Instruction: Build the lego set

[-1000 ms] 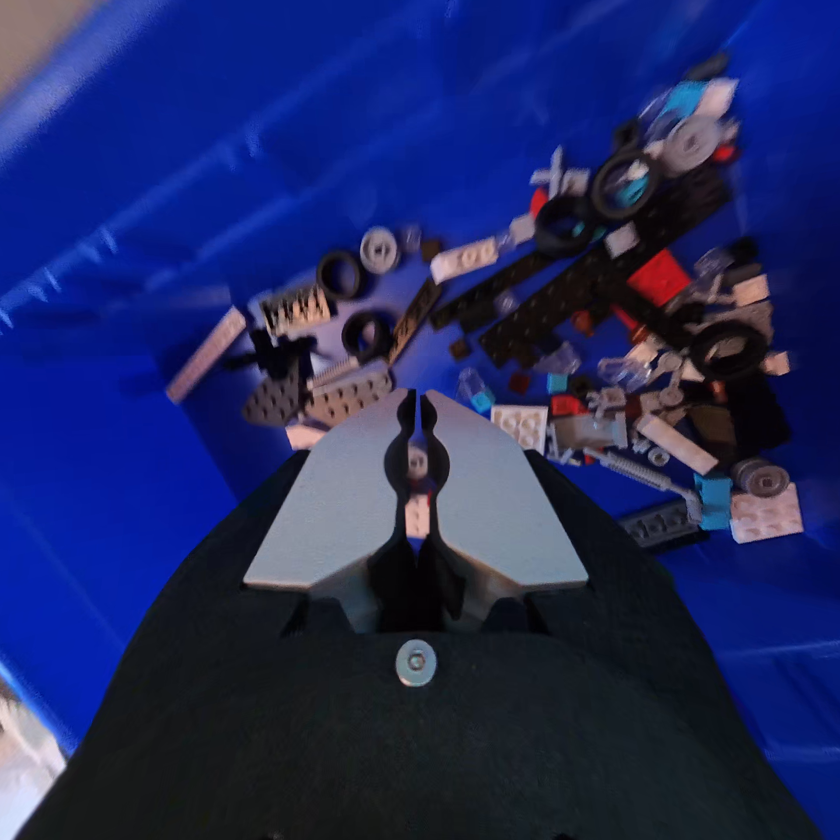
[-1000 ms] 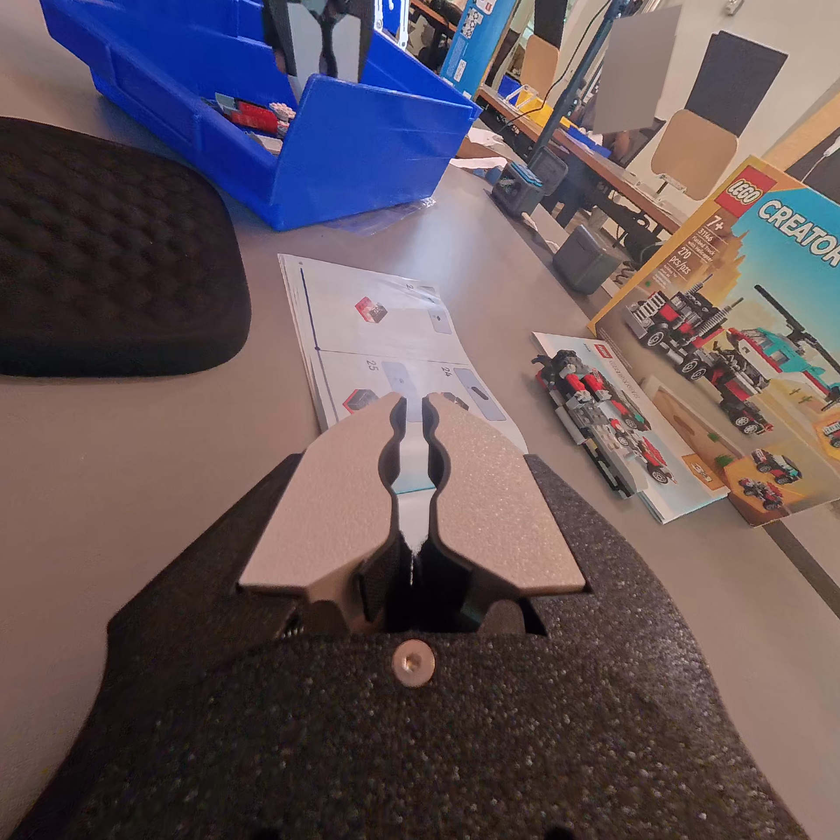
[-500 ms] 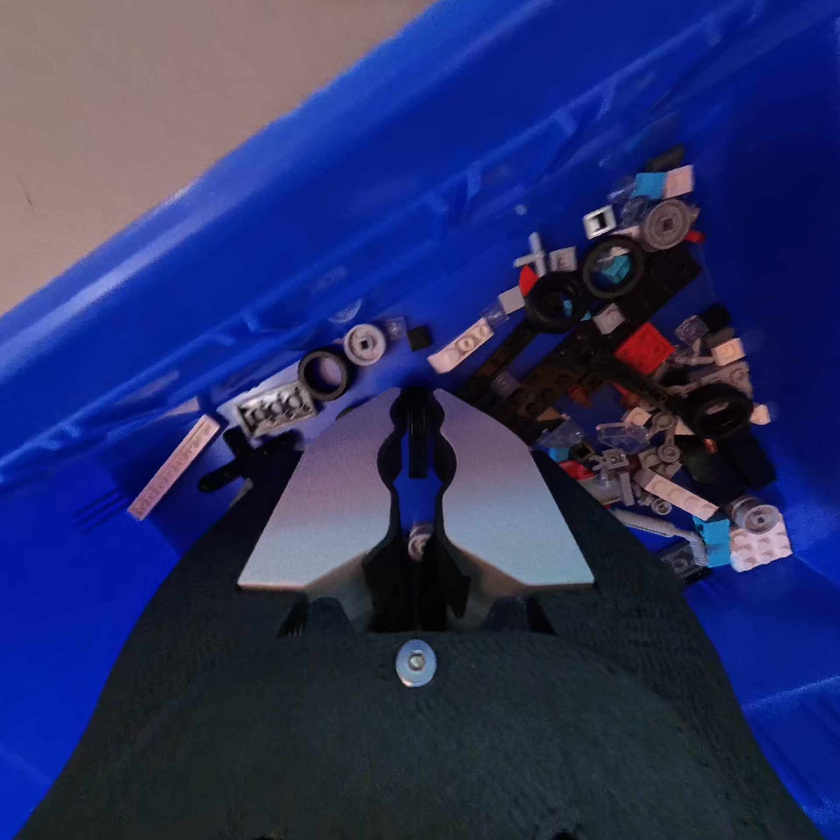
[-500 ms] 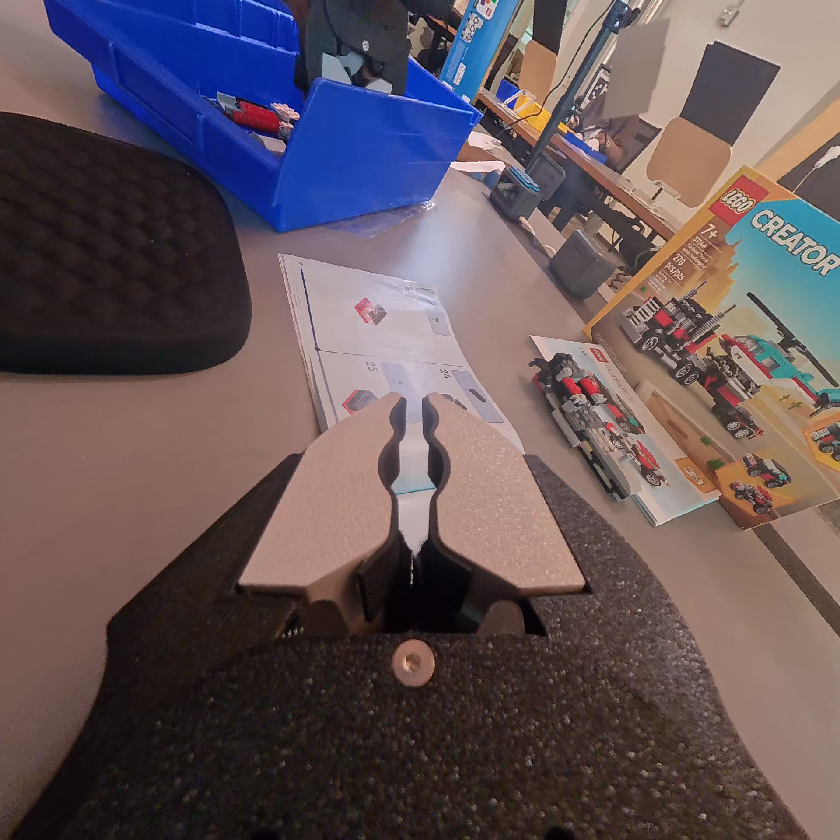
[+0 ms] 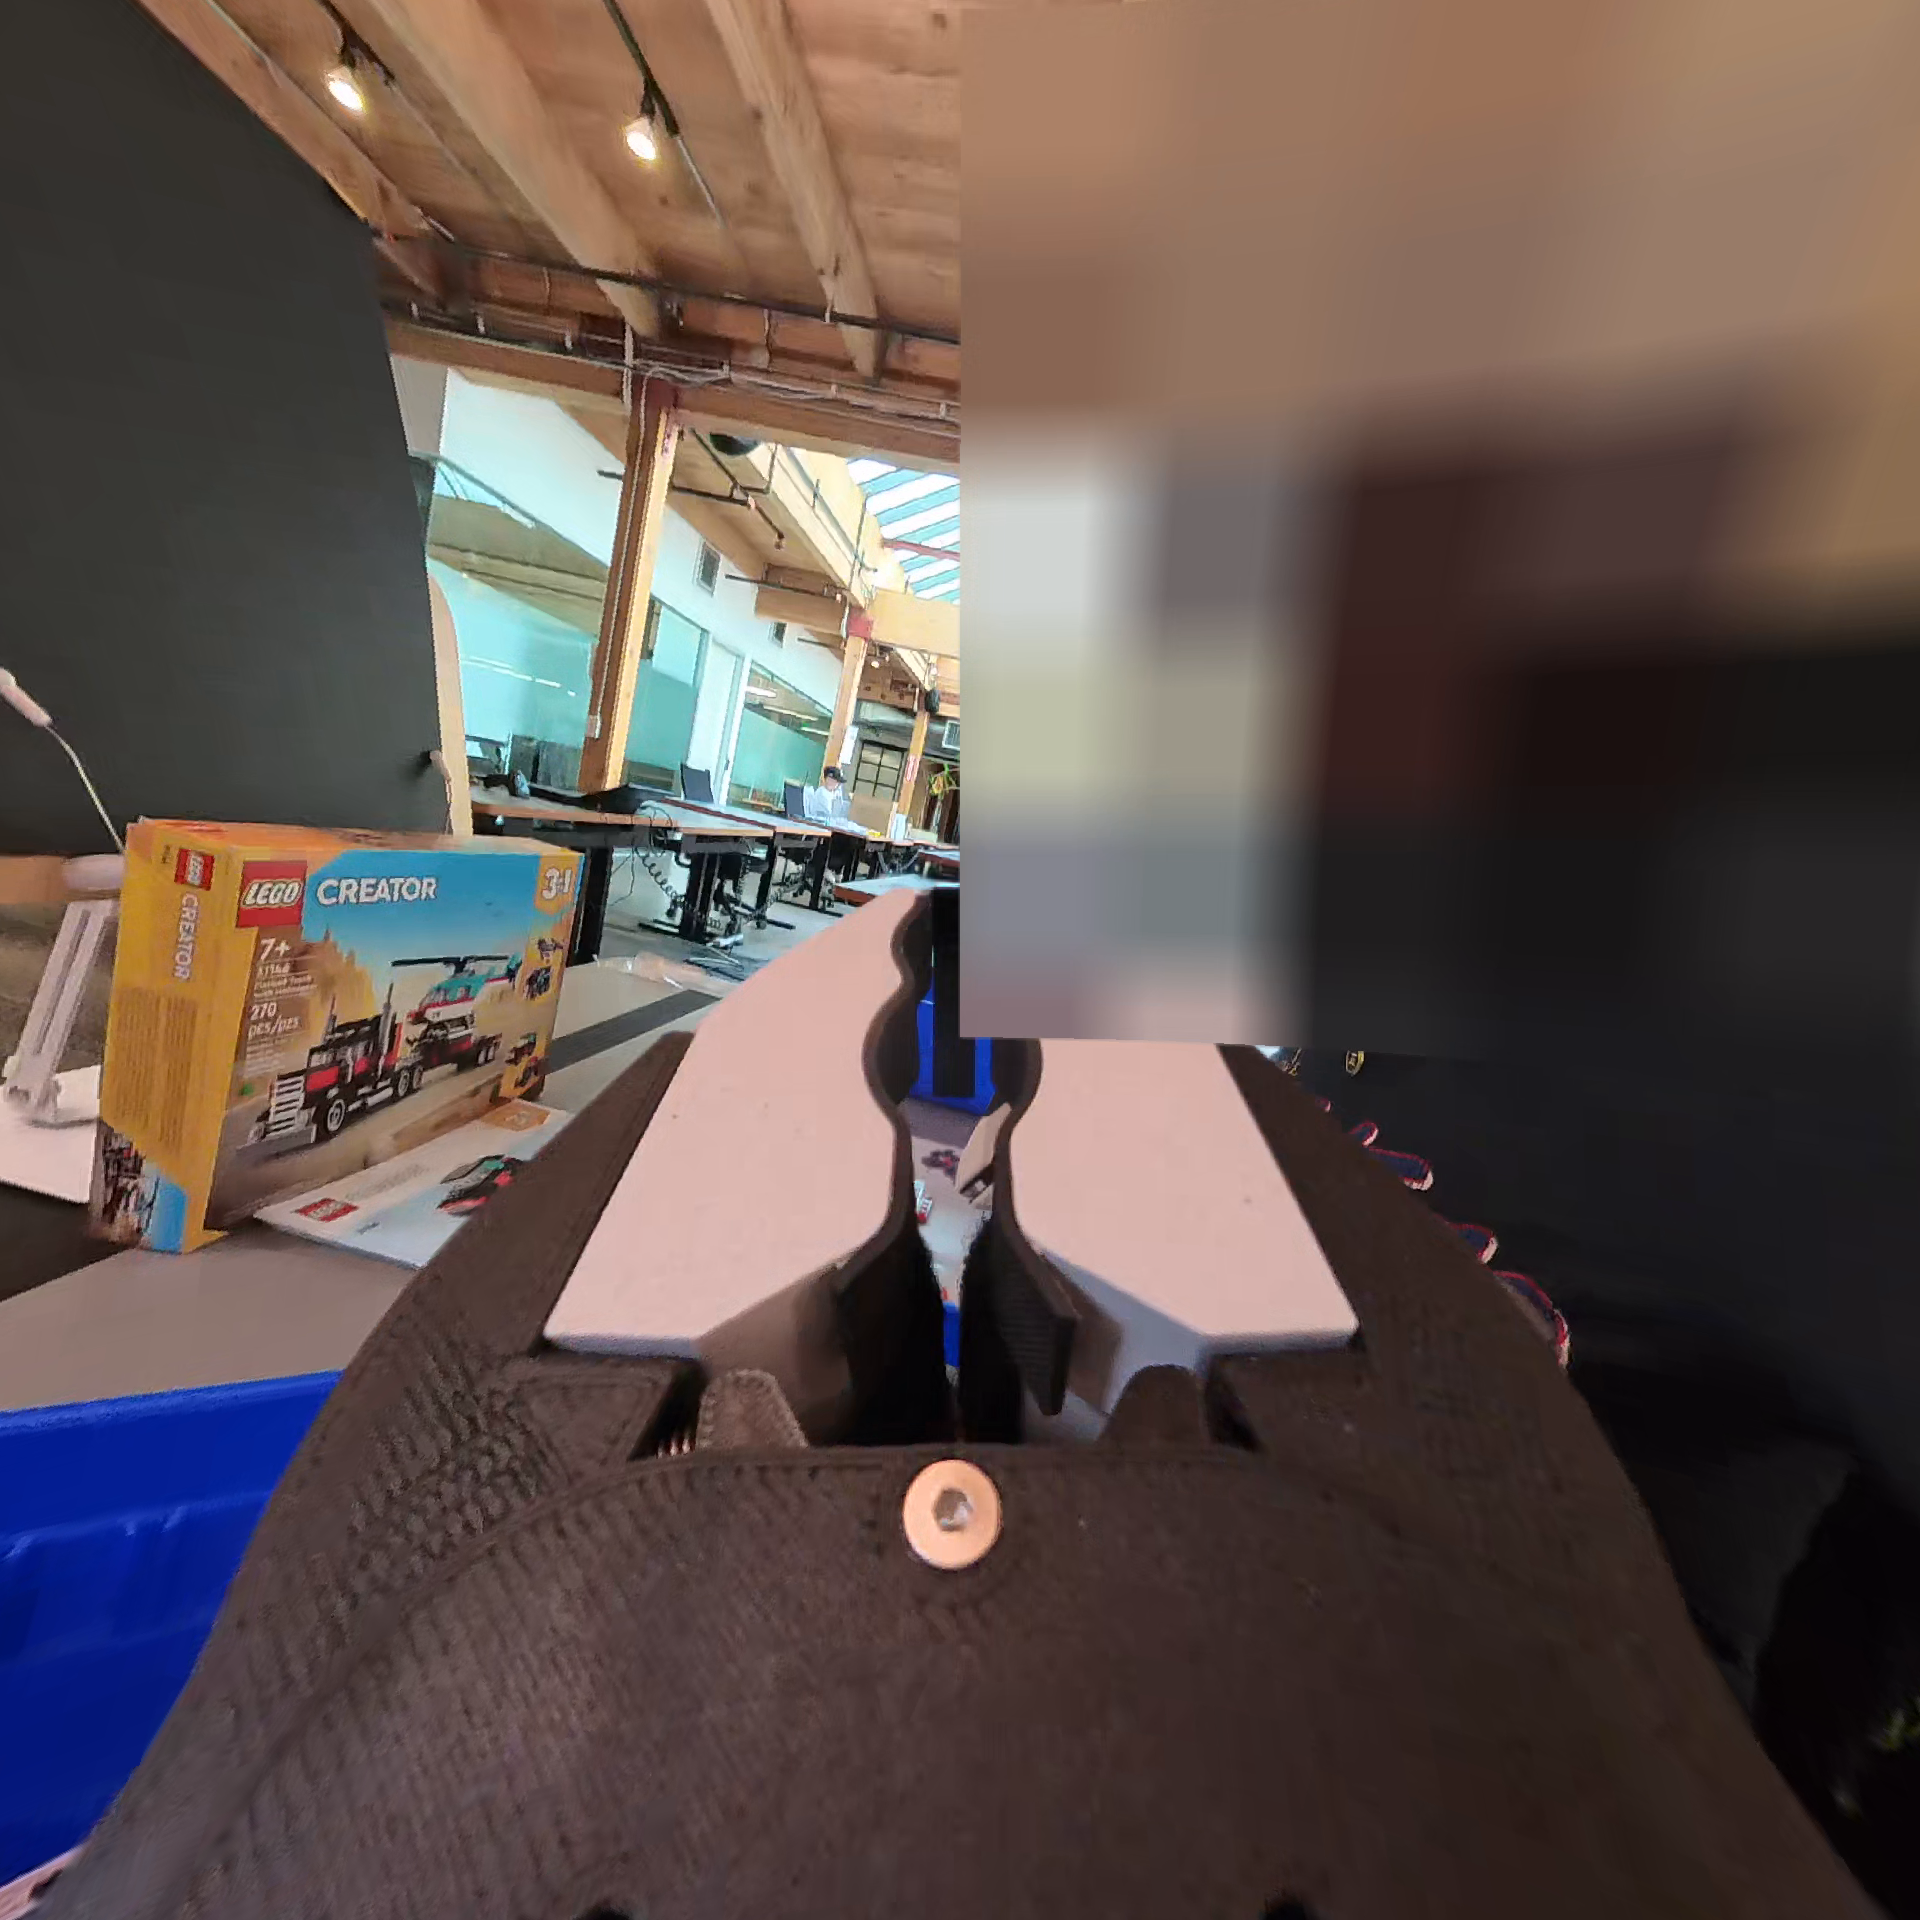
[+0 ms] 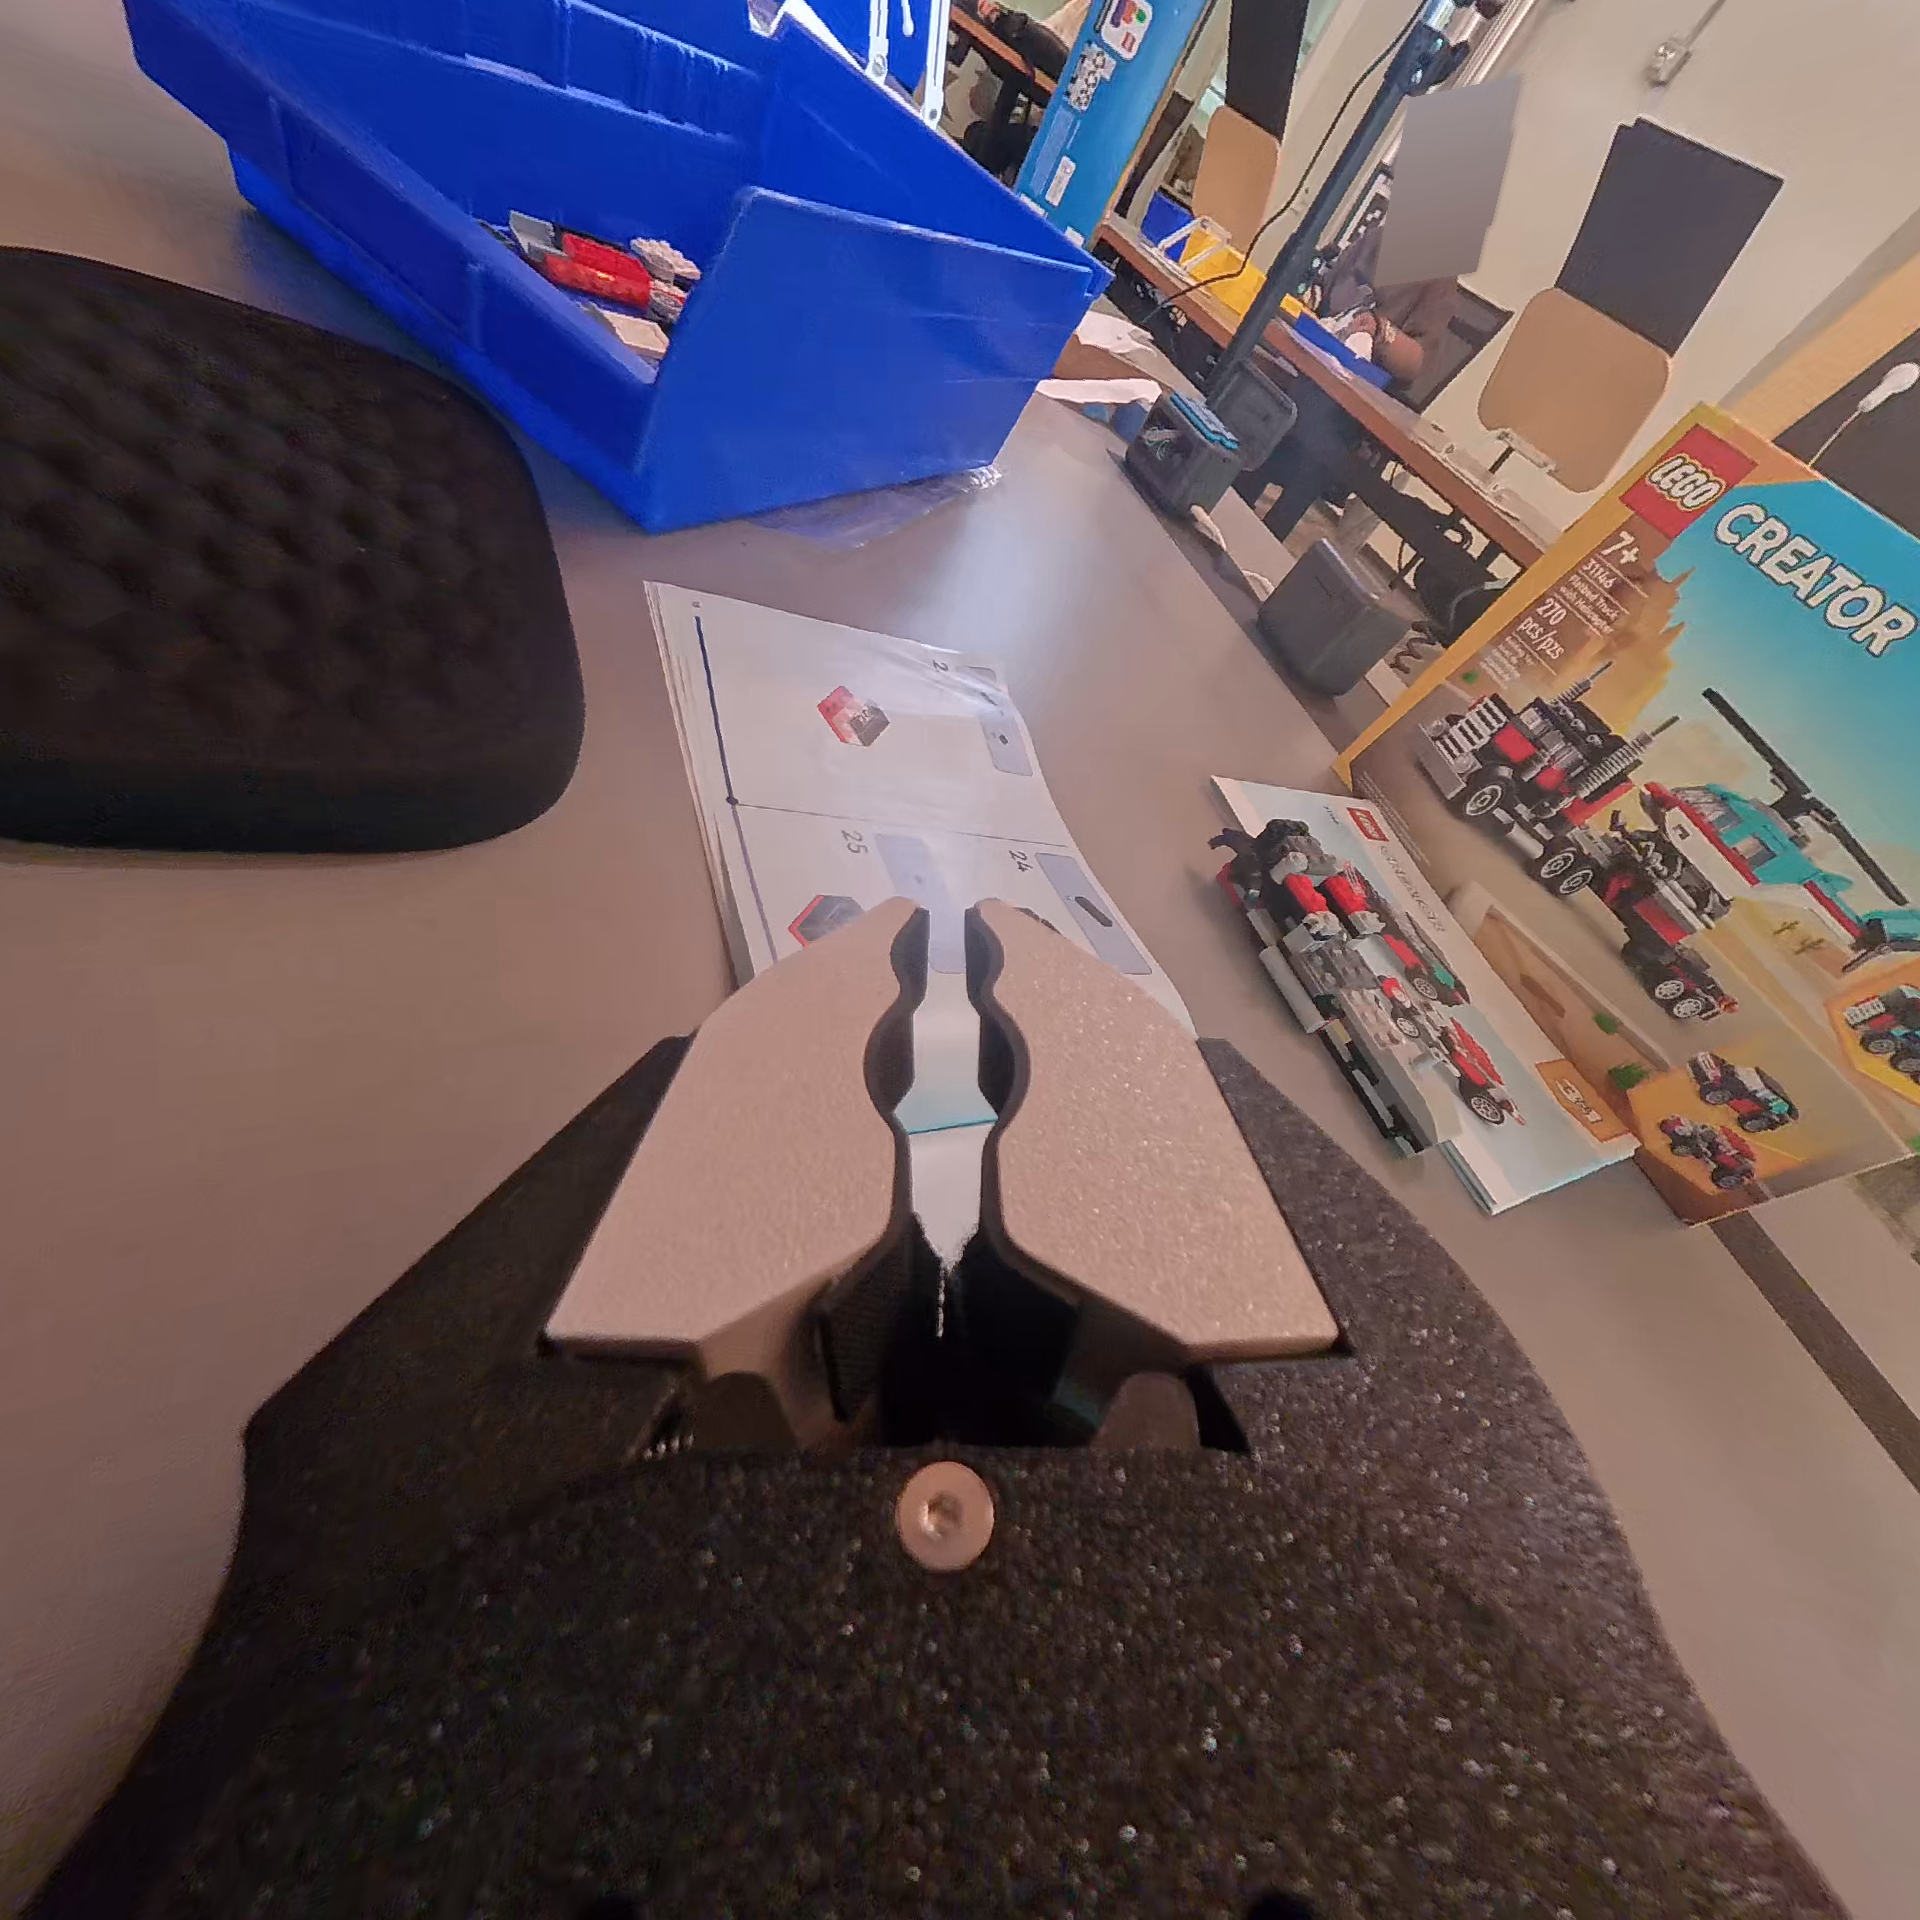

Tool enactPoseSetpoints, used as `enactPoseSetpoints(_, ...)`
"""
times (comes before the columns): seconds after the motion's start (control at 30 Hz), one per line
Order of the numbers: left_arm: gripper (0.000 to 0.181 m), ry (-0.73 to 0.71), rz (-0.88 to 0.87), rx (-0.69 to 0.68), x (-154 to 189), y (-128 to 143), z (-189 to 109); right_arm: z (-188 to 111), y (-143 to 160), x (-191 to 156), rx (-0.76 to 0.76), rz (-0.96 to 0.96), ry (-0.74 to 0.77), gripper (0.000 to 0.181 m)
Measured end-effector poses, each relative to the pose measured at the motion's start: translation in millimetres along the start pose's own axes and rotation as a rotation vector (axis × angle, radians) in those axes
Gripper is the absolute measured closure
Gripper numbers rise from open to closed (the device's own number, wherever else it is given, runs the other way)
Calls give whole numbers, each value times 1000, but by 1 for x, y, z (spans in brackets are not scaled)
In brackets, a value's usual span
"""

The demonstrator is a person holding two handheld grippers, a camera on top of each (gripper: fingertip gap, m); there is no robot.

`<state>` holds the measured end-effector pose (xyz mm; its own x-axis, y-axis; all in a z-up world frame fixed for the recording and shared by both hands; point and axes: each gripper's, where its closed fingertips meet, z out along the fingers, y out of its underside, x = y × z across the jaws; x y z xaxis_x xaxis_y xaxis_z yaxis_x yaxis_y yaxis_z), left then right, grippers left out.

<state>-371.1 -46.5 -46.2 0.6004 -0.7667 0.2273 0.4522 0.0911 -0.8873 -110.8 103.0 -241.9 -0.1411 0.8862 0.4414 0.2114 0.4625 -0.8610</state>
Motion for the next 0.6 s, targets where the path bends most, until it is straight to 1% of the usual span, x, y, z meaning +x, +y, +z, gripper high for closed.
enactPoseSetpoints(0.07,173,-5,6,-1,1,1,0,-1,0,1,1,2,4,174)
enactPoseSetpoints(0.1,173,-29,5,-36,-2,6,0,-1,0,1,1,2,5,174)
enactPoseSetpoints(0.13,173,-83,4,-123,-10,17,-1,-1,0,1,1,1,7,174)
enactPoseSetpoints(0.17,172,-170,10,-276,-22,37,-5,-1,0,1,2,0,7,174)
enactPoseSetpoints(0.2,173,-278,27,-485,-36,64,-15,-1,0,1,2,0,6,174)
enactPoseSetpoints(0.23,173,-387,52,-718,-50,91,-32,-1,0,1,0,0,5,174)
enactPoseSetpoints(0.27,173,-455,75,-935,-57,113,-49,0,1,1,-2,-1,4,174)
enactPoseSetpoints(0.3,173,-468,101,-1099,-59,128,-60,0,1,1,-3,-2,3,174)
enactPoseSetpoints(0.33,173,-458,135,-1211,-59,139,-65,0,1,1,-4,-4,3,174)
enactPoseSetpoints(0.4,173,-456,180,-1373,-64,153,-73,0,1,1,-6,-7,4,174)
enactPoseSetpoints(0.47,173,-466,176,-1499,-69,163,-81,0,1,1,-6,-8,7,174)
enactPoseSetpoints(0.53,173,-447,174,-1591,-70,171,-85,-1,1,1,-5,-6,8,174)
enactPoseSetpoints(0.6,173,-415,175,-1646,-69,177,-87,-1,2,1,-6,-5,7,174)
